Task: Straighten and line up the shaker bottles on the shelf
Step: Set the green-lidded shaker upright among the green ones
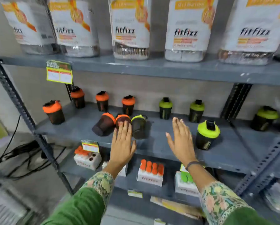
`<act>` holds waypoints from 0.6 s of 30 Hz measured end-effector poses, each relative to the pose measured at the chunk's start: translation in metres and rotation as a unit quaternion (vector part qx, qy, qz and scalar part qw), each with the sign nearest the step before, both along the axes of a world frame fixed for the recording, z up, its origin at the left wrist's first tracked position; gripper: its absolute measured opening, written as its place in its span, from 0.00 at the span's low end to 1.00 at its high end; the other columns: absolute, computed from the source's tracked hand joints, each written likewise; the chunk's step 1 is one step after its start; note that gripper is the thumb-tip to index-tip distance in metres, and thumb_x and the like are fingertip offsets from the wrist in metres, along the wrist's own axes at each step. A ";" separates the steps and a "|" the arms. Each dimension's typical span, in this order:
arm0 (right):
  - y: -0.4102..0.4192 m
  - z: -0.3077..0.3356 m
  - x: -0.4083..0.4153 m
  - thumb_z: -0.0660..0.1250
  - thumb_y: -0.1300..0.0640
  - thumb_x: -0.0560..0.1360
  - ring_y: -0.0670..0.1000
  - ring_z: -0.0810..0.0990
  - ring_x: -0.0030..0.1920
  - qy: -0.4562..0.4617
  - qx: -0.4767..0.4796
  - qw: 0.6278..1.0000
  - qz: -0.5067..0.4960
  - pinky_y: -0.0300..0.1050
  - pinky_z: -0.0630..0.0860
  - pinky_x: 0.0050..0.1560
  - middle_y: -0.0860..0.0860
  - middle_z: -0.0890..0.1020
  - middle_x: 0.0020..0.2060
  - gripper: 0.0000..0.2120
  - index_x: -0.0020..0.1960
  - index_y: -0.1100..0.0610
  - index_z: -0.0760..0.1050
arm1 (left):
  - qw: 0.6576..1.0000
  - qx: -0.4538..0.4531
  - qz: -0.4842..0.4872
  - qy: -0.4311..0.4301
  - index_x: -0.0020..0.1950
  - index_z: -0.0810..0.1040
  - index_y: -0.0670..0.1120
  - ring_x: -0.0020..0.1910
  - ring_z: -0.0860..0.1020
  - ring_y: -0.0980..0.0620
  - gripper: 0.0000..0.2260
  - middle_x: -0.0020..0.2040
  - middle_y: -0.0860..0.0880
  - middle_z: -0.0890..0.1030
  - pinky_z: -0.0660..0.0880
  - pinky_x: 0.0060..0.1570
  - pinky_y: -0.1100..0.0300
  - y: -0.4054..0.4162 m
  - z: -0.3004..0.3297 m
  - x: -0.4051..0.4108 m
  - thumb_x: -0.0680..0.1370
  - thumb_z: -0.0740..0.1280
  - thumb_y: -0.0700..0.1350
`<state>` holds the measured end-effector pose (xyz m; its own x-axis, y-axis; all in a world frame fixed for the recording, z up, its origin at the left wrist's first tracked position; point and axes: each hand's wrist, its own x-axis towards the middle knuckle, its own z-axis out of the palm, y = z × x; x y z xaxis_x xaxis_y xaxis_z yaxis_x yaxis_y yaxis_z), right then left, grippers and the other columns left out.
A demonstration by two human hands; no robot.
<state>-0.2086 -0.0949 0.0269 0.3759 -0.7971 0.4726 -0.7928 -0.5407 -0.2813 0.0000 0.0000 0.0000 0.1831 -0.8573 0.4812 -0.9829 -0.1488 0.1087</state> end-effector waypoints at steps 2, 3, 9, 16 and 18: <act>-0.017 -0.011 0.018 0.59 0.49 0.78 0.59 0.61 0.74 -0.018 0.194 0.980 0.047 0.54 0.61 0.72 0.60 0.63 0.74 0.31 0.75 0.61 0.54 | 0.998 0.038 0.033 0.045 0.70 0.66 0.36 0.70 0.65 0.39 0.28 0.70 0.36 0.67 0.65 0.65 0.41 -0.011 -0.024 0.016 0.74 0.54 0.51; -0.027 -0.016 0.027 0.61 0.50 0.77 0.58 0.60 0.75 -0.006 0.307 0.950 0.057 0.50 0.60 0.73 0.60 0.60 0.75 0.32 0.75 0.61 0.52 | 0.995 0.077 0.036 0.060 0.68 0.68 0.35 0.67 0.68 0.38 0.28 0.68 0.36 0.70 0.70 0.61 0.39 -0.017 -0.039 0.024 0.74 0.54 0.52; -0.082 -0.019 0.094 0.60 0.35 0.72 0.54 0.76 0.55 -0.106 0.576 0.810 0.030 0.47 0.73 0.53 0.57 0.73 0.60 0.35 0.70 0.58 0.63 | 0.986 0.151 -0.061 0.024 0.67 0.71 0.36 0.64 0.73 0.42 0.28 0.66 0.39 0.74 0.73 0.59 0.44 -0.058 -0.077 0.047 0.78 0.51 0.55; -0.100 -0.021 0.172 0.65 0.36 0.70 0.57 0.74 0.63 -0.211 0.595 0.775 -0.013 0.47 0.72 0.51 0.51 0.74 0.66 0.32 0.67 0.53 0.68 | 0.982 0.169 -0.056 0.059 0.68 0.70 0.38 0.67 0.70 0.43 0.33 0.67 0.40 0.73 0.58 0.66 0.50 -0.061 -0.102 0.048 0.79 0.43 0.61; -0.103 -0.025 0.178 0.69 0.45 0.71 0.56 0.73 0.66 -0.221 0.603 0.766 -0.021 0.46 0.70 0.51 0.53 0.73 0.68 0.30 0.68 0.58 0.68 | 0.983 0.165 -0.055 0.063 0.68 0.70 0.38 0.67 0.70 0.43 0.32 0.67 0.40 0.73 0.58 0.66 0.50 -0.061 -0.101 0.048 0.80 0.43 0.60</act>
